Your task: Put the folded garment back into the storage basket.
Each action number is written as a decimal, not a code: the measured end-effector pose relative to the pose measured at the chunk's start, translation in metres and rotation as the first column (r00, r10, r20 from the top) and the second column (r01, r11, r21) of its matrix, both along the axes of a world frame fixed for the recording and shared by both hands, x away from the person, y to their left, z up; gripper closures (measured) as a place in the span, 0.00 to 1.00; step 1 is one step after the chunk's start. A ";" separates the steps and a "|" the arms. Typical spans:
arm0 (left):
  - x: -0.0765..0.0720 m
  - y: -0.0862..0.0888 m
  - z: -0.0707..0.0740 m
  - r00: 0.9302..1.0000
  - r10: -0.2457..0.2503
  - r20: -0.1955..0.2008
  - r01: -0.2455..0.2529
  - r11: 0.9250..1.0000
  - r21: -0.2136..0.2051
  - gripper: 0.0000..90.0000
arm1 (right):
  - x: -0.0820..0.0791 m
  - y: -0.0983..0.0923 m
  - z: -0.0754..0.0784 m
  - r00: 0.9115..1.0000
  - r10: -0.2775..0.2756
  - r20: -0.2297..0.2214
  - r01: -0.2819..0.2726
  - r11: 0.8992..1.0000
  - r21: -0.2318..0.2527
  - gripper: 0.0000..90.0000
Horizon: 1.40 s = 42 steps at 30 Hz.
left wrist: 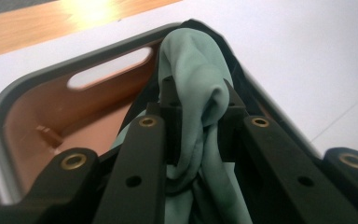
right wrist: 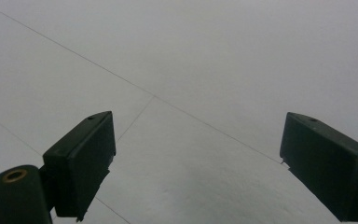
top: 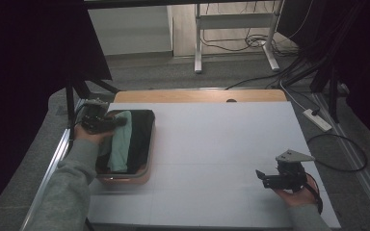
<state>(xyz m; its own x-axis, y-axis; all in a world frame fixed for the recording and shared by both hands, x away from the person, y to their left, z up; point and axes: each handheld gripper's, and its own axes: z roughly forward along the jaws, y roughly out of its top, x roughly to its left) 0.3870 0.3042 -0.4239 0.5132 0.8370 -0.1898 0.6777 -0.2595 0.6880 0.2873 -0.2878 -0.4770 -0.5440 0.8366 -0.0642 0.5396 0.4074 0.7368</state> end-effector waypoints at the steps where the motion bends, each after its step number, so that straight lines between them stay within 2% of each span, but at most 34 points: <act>1: 0.001 0.002 -0.001 1.000 0.007 -0.005 -0.007 1.000 -0.001 0.86 | 0.000 0.000 0.000 1.000 0.000 0.000 0.000 1.000 0.000 0.12; 3: 0.001 0.006 -0.003 1.000 0.018 -0.010 -0.018 1.000 0.006 0.86 | 0.000 0.000 0.000 1.000 0.000 0.000 0.000 1.000 -0.001 0.12; 6: 0.003 0.011 -0.007 0.999 0.043 -0.014 -0.042 0.998 0.042 0.86 | 0.000 0.000 0.000 1.000 0.000 -0.001 0.000 1.000 -0.002 0.12; 11: 0.010 0.022 -0.019 0.995 0.088 -0.056 -0.084 0.994 0.066 0.86 | 0.000 0.000 -0.001 1.000 -0.001 -0.001 0.001 1.000 -0.003 0.12; 16: 0.015 0.023 -0.035 0.990 0.101 -0.103 -0.085 0.986 0.142 0.86 | 0.000 0.000 -0.001 1.000 -0.001 -0.003 0.001 1.000 -0.004 0.12; 19: 0.018 0.021 -0.043 0.988 0.096 -0.118 -0.079 0.987 0.143 0.86 | 0.000 0.000 -0.001 1.000 -0.002 -0.002 0.002 1.000 -0.003 0.12; 24: 0.021 0.018 -0.044 0.989 0.097 -0.116 -0.078 0.985 0.155 0.86 | 0.000 0.001 -0.001 1.000 -0.002 -0.004 0.002 1.000 -0.006 0.12; 29: 0.018 0.018 -0.040 0.991 0.117 -0.064 -0.104 0.978 0.180 0.75 | 0.000 0.000 -0.001 1.000 -0.004 -0.002 0.004 1.000 -0.003 0.12; 31: 0.013 0.020 -0.033 0.992 0.125 -0.021 -0.120 0.977 0.179 0.64 | 0.000 0.000 -0.001 1.000 -0.004 -0.002 0.004 1.000 -0.001 0.12; 32: 0.012 0.021 -0.031 0.992 0.126 -0.010 -0.122 0.978 0.169 0.59 | 0.000 0.000 -0.001 1.000 -0.004 -0.002 0.004 1.000 -0.001 0.12; 35: 0.002 0.024 -0.017 0.991 0.126 0.051 -0.132 0.982 0.133 0.53 | 0.000 0.000 -0.001 1.000 -0.004 -0.002 0.004 1.000 -0.001 0.12; 37: -0.004 0.024 -0.008 0.990 0.116 0.075 -0.124 0.986 0.107 0.50 | 0.000 0.000 -0.001 1.000 -0.003 -0.001 0.003 1.000 -0.002 0.12; 42: -0.013 0.022 0.000 0.993 0.081 0.082 -0.086 0.994 0.070 0.48 | 0.000 0.001 -0.001 1.000 -0.003 0.000 0.003 1.000 -0.003 0.12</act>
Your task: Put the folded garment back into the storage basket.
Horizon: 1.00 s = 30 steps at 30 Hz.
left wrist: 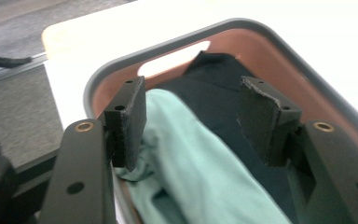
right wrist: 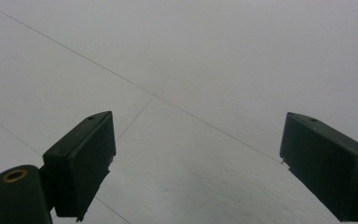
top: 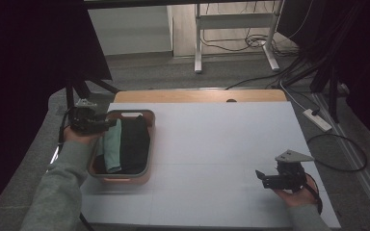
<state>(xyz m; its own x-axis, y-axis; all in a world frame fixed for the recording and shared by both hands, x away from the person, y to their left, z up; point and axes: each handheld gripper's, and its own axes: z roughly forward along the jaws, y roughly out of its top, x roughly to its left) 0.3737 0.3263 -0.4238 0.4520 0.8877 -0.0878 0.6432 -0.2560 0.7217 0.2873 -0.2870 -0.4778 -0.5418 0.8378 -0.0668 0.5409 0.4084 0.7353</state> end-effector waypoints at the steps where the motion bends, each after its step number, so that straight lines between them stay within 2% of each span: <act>1: -0.001 -0.001 0.000 1.000 -0.007 -0.001 0.007 1.000 0.000 0.48 | 0.000 0.000 0.000 1.000 0.001 0.000 -0.001 1.000 0.000 0.12; 15: -0.009 -0.017 -0.005 0.998 -0.065 0.007 0.065 0.998 -0.021 0.46 | 0.000 0.000 0.000 1.000 0.002 0.000 -0.002 1.000 0.001 0.12; 21: -0.015 -0.022 -0.005 0.995 -0.097 0.023 0.098 0.994 -0.039 0.43 | 0.000 -0.001 0.000 1.000 0.003 0.000 -0.003 1.000 0.002 0.12; 30: -0.028 -0.030 -0.004 0.993 -0.110 0.043 0.112 0.992 -0.057 0.39 | 0.002 -0.001 0.000 1.000 0.008 -0.003 -0.008 1.000 0.009 0.12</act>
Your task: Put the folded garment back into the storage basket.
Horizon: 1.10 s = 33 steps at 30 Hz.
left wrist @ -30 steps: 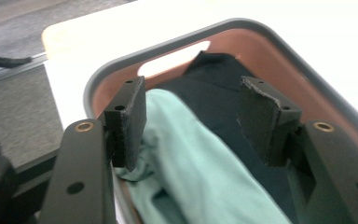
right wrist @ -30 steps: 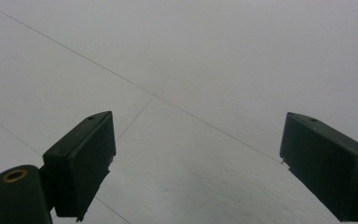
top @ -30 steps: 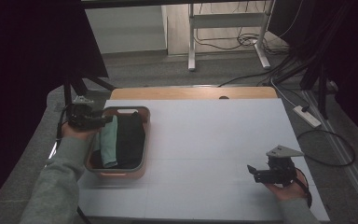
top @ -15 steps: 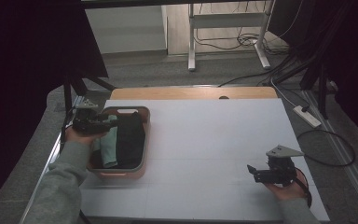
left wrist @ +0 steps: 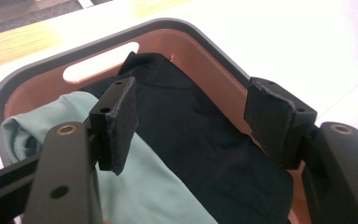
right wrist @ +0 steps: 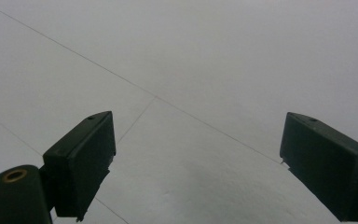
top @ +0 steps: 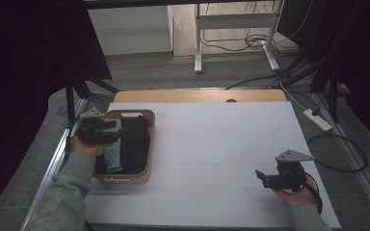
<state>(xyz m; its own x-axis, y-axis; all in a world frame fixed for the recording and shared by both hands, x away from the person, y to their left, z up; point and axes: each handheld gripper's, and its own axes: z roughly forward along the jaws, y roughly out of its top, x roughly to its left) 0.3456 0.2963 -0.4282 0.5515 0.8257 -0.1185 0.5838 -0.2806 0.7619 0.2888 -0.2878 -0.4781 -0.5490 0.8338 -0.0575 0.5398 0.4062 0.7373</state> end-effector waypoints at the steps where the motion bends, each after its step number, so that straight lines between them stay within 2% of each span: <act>1: -0.001 -0.001 0.001 1.000 -0.004 0.002 0.004 1.000 -0.005 0.39 | 0.000 0.000 0.000 1.000 0.001 0.001 -0.001 1.000 0.002 0.12; 16: -0.026 -0.018 -0.001 0.998 -0.053 0.038 0.055 0.998 -0.045 0.37 | 0.001 -0.001 -0.001 1.000 0.001 -0.004 -0.001 1.000 0.001 0.12; 28: -0.055 -0.040 0.001 0.988 -0.114 0.102 0.121 0.990 -0.067 0.36 | 0.000 0.000 0.000 1.000 -0.004 -0.003 0.004 1.000 -0.005 0.12; 33: -0.061 -0.049 -0.004 0.985 -0.140 0.098 0.148 0.986 -0.077 0.36 | -0.001 -0.001 0.000 1.000 -0.005 -0.002 0.005 1.000 -0.004 0.12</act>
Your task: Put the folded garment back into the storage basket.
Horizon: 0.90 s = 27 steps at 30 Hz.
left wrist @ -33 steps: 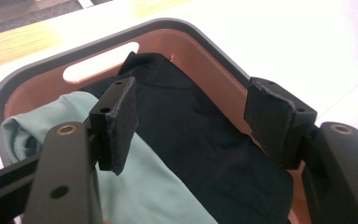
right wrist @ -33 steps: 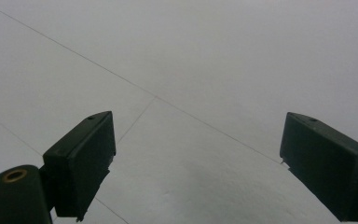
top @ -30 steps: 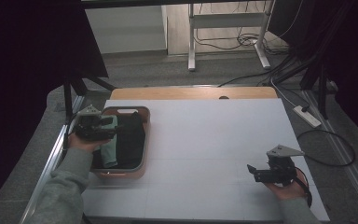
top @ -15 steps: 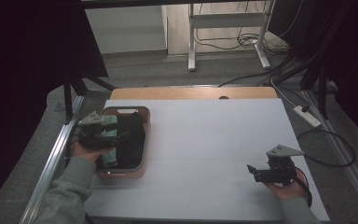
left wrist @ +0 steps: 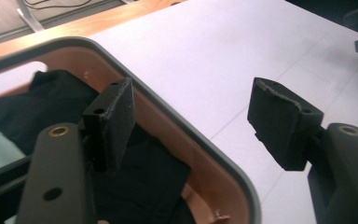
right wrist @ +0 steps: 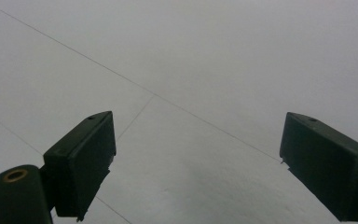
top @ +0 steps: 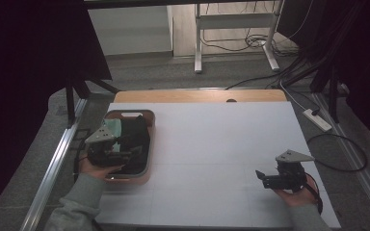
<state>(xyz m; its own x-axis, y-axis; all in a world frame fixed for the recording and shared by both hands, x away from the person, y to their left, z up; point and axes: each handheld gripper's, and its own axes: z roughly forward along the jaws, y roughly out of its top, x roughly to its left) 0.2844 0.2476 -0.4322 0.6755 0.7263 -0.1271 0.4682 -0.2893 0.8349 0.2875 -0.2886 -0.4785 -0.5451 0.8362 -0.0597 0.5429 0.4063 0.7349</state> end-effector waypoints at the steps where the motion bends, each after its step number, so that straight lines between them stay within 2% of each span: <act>1: -0.001 -0.002 -0.001 1.000 -0.007 -0.004 0.007 1.000 -0.001 0.36 | 0.000 -0.001 0.000 1.000 -0.001 0.000 0.001 1.000 0.001 0.12; 8: -0.010 -0.010 -0.012 1.000 -0.027 -0.016 0.027 1.000 -0.007 0.35 | -0.001 -0.003 0.000 1.000 -0.006 0.000 0.006 1.000 0.004 0.12; 20: -0.032 -0.010 -0.026 1.000 -0.022 0.005 0.022 0.999 -0.026 0.35 | -0.001 -0.002 0.000 1.000 -0.005 -0.002 0.005 1.000 0.000 0.12; 22: -0.034 -0.011 -0.028 1.000 -0.025 0.003 0.025 1.000 -0.014 0.35 | -0.001 -0.002 0.000 1.000 -0.004 -0.003 0.004 1.000 0.000 0.12; 27: -0.032 -0.013 -0.032 0.999 -0.037 -0.010 0.037 0.999 -0.013 0.35 | -0.001 -0.002 0.000 1.000 -0.004 -0.001 0.004 1.000 0.000 0.12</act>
